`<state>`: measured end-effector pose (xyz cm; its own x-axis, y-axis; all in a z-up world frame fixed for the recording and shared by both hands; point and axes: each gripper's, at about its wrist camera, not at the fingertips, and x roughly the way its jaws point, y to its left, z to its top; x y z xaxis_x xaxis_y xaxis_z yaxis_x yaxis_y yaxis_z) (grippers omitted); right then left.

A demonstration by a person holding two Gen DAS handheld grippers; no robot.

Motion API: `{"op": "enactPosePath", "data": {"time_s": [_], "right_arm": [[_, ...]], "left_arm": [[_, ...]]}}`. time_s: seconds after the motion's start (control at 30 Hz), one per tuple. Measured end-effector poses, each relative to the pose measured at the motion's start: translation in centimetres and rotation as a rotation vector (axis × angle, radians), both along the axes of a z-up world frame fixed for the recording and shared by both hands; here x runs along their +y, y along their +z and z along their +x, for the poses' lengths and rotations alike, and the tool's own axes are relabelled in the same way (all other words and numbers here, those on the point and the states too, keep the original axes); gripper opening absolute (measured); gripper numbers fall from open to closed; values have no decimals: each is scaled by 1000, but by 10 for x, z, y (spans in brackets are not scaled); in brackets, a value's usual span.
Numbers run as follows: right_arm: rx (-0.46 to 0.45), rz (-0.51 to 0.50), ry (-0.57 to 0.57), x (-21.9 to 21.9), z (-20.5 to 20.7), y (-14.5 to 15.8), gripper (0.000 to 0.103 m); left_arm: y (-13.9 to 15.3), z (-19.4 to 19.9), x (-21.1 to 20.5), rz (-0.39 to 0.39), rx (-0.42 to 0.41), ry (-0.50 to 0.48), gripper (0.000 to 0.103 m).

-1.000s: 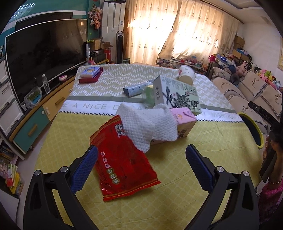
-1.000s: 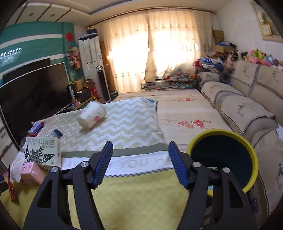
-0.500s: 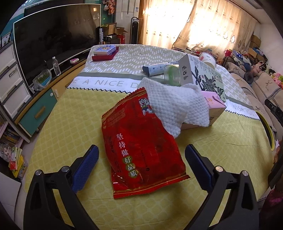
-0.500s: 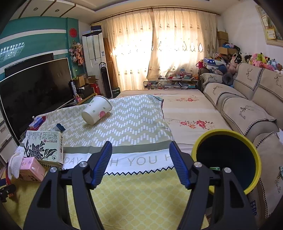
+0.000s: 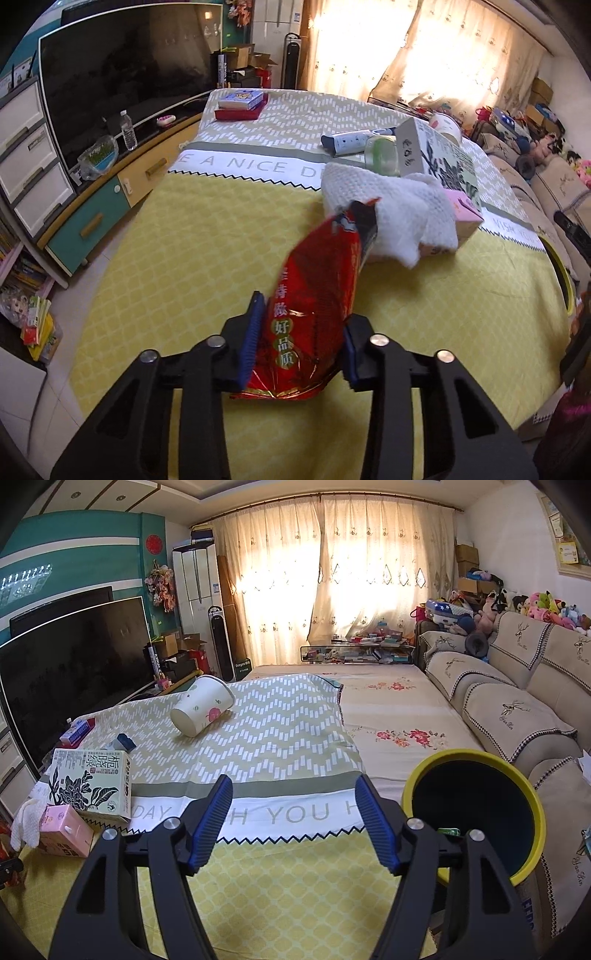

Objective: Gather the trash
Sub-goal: 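Grasp the red snack bag with the left gripper, then carry the red snack bag with the left gripper into the bin and release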

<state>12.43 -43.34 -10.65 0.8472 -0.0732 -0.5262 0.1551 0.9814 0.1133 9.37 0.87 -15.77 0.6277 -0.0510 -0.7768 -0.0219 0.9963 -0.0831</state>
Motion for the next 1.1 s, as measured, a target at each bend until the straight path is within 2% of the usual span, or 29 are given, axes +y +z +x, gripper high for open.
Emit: {"op": "enactPosePath", "data": {"time_s": [0.1,0.23,0.37,0.53,0.7,0.9,1.1], "right_arm": [[0,0,-1,0,0,0,65],[-2,0,0,0,0,0,66],[-11,7,-1,-2,-1,0,66],[-34,0,1,-5,-8,4,66],[-67,-20,-51,-30,-28,20,66],[-58,-62,-153,-80,-48,27,66],[-49,-83,-249,-134,-70,27,66]], "left_arm": [[9,-12,-2,15,-20,-20,26],[21,-27,-12,48,-25,-69,25],[32,-42,-20,30,-37,-119,25],[53,-45,-55,16,-112,-233,25],[64,-16,-120,-9,-170,-390,25],[67,21,-222,-16,-206,-567,25],[63,47,-328,-65,-177,-685,25]]}}
